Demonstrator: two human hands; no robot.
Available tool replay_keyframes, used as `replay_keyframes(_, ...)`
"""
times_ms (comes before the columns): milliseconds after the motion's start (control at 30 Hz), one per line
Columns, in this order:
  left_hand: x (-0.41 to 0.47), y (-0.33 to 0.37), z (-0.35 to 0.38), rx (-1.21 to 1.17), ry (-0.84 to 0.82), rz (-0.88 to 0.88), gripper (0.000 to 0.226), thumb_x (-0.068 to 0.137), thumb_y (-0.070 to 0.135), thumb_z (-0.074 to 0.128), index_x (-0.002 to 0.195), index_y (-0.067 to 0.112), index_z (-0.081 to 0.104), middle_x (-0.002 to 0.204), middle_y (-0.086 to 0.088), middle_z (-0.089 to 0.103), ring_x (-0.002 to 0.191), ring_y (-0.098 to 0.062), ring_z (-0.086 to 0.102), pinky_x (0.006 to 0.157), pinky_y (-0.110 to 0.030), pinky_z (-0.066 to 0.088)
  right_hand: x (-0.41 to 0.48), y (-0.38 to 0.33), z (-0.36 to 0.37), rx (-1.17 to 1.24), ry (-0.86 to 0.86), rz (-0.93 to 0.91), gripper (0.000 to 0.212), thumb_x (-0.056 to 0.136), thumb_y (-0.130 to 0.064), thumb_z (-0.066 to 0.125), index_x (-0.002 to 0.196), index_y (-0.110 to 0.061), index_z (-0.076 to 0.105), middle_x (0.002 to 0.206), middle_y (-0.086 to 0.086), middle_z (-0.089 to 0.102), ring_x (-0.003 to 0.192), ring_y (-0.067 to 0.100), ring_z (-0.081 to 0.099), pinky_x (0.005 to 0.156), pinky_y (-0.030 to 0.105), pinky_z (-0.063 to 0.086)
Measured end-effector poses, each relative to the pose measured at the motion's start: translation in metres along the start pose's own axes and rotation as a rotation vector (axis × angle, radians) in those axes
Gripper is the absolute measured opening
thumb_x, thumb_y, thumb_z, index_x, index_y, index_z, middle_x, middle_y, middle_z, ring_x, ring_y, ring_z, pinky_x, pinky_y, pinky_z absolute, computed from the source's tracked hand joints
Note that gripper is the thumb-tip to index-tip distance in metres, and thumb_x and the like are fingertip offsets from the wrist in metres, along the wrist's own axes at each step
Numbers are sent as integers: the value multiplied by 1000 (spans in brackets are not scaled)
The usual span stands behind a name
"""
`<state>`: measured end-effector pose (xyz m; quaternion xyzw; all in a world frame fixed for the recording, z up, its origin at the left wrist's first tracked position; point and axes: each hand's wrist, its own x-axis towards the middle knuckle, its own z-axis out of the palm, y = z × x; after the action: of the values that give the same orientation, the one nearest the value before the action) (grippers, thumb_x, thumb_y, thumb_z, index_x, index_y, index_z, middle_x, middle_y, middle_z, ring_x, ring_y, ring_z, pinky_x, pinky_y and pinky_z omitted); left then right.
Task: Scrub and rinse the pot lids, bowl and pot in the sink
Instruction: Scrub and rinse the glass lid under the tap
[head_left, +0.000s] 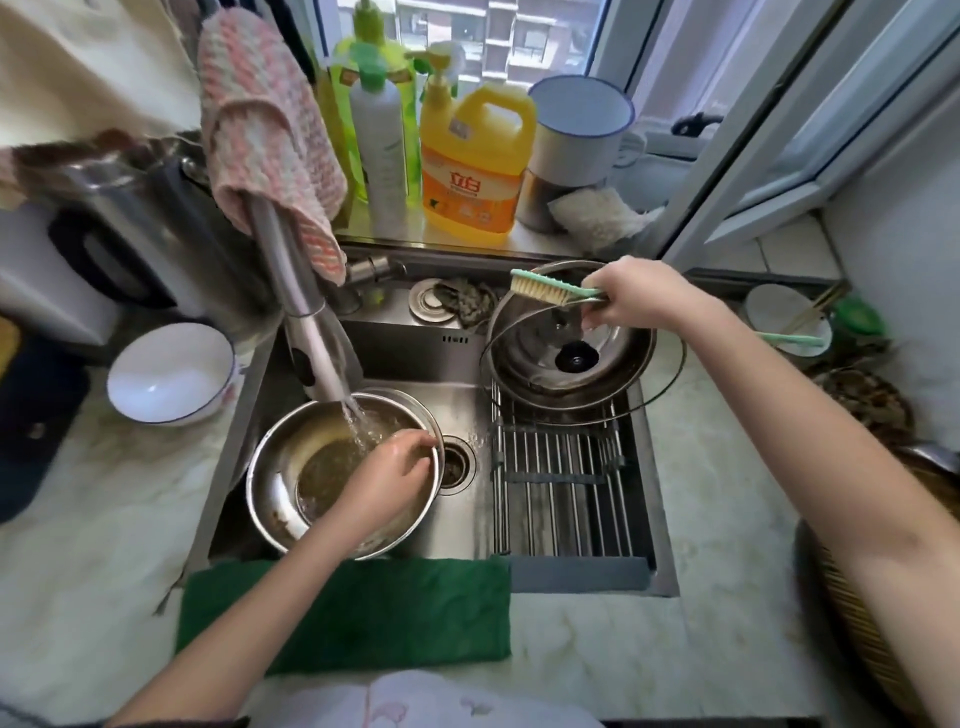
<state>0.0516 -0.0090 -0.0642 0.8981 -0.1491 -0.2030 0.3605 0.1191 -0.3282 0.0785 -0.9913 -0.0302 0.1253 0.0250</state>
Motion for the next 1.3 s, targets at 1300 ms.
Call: replay_keyframes(1300,126,77,37,-206,122,-129,54,89,7,59,137,8,37,136,-13,51,127,-29,46,101,-34,36,43,25,68,-18,598,-75,46,65,0,74,106,-8,58,100,9,57,87,29,53,51,29,35)
